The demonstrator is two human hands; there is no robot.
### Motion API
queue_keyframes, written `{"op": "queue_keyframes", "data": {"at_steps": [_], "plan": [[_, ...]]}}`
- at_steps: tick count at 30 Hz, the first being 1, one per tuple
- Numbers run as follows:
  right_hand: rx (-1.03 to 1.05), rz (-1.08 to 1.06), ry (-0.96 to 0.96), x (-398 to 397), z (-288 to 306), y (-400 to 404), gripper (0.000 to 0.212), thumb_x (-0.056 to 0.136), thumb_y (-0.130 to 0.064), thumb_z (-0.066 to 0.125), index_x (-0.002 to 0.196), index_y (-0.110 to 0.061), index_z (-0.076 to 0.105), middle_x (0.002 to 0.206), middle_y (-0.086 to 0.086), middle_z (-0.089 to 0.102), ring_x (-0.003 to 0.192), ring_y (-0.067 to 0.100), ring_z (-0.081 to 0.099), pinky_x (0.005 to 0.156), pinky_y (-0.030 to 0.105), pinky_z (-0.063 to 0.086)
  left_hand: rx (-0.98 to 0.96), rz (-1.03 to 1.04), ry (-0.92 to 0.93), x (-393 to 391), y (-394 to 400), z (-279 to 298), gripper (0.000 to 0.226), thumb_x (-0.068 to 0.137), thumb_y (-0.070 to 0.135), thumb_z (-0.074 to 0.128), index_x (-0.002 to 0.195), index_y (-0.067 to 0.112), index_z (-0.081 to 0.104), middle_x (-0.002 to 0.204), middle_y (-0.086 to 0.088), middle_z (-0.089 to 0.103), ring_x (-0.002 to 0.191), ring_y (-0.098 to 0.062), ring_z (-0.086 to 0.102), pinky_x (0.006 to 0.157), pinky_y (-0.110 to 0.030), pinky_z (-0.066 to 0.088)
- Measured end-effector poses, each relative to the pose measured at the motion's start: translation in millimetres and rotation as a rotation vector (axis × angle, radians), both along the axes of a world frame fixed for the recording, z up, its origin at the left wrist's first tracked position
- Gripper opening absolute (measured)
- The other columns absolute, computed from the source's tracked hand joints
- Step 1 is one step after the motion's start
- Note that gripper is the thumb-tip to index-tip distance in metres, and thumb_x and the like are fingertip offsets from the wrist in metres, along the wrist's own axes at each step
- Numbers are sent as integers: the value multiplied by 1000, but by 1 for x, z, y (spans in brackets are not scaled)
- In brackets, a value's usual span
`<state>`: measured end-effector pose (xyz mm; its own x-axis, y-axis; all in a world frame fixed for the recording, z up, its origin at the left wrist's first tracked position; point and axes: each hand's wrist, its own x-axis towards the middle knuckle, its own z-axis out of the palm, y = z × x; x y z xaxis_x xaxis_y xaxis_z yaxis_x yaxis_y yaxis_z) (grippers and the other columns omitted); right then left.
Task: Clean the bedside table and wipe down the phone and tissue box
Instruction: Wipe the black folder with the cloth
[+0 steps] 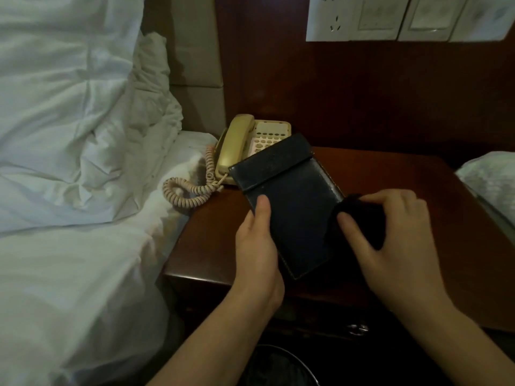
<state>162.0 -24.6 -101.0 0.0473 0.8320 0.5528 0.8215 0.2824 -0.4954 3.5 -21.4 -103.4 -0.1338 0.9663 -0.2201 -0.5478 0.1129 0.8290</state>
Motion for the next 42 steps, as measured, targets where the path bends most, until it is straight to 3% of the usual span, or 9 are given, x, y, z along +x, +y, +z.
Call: {"op": "queue_keyframes", "data": {"at_steps": [7,13,16,20,23,28,34,37,42], "plan": [[79,282,-250,-39,-22,-31,32,86,-46,58,107,-23,51,109,-3,50,97,13,46,76,26,45,122,98,117,-5,-10,1,31,105,36,47,118,21,71,108,-2,78,103,-20,74,91,-40,57],[84,197,-139,-29,-6,-21,31,88,-50,57,107,-26,51,106,-10,44,98,9,42,77,20,39,213,164,198,-6,-15,1,33,105,34,46,118,17,71,112,-3,77,109,-22,72,102,-48,52],[-11,83,38,-11,9,-8,28,86,-51,58,104,-31,50,101,-15,42,97,6,41,76,14,36,200,191,233,-1,-15,-3,29,105,34,47,107,22,74,104,1,79,100,-17,75,94,-45,56],[17,111,-66,-32,1,-15,28,88,-49,54,104,-26,51,102,-13,40,94,5,37,73,17,32,215,181,320,0,-15,-8,29,105,31,49,95,25,76,98,4,79,96,-13,74,89,-40,56],[-19,223,-93,-39,-2,-11,29,89,-53,50,105,-29,50,103,-16,39,95,5,38,75,16,35,239,133,367,2,-16,-11,29,105,28,49,96,23,76,97,5,79,95,-9,73,84,-30,53],[-31,50,110,-22,12,7,26,86,-48,57,102,-31,47,101,-13,43,98,8,42,77,22,36,265,47,412,12,-20,-13,31,106,28,47,98,19,75,90,5,78,86,-6,72,71,-21,53],[18,140,11,-32,6,-6,30,83,-50,63,104,-28,58,108,-12,46,101,5,40,81,18,37,256,100,344,8,-19,-15,32,103,31,47,102,18,77,101,-4,79,100,-20,73,88,-38,55],[30,45,187,-23,12,-7,31,80,-50,68,104,-34,56,121,-11,40,113,5,41,90,21,38,256,131,293,8,-17,-8,33,100,35,48,103,19,77,104,-4,79,102,-20,74,91,-42,56],[-210,119,570,-18,8,-15,30,78,-43,76,95,-43,52,94,-21,64,84,-6,62,59,16,52,249,95,305,10,-18,-11,37,97,39,48,108,15,75,104,-3,79,101,-20,74,89,-39,58]]}}
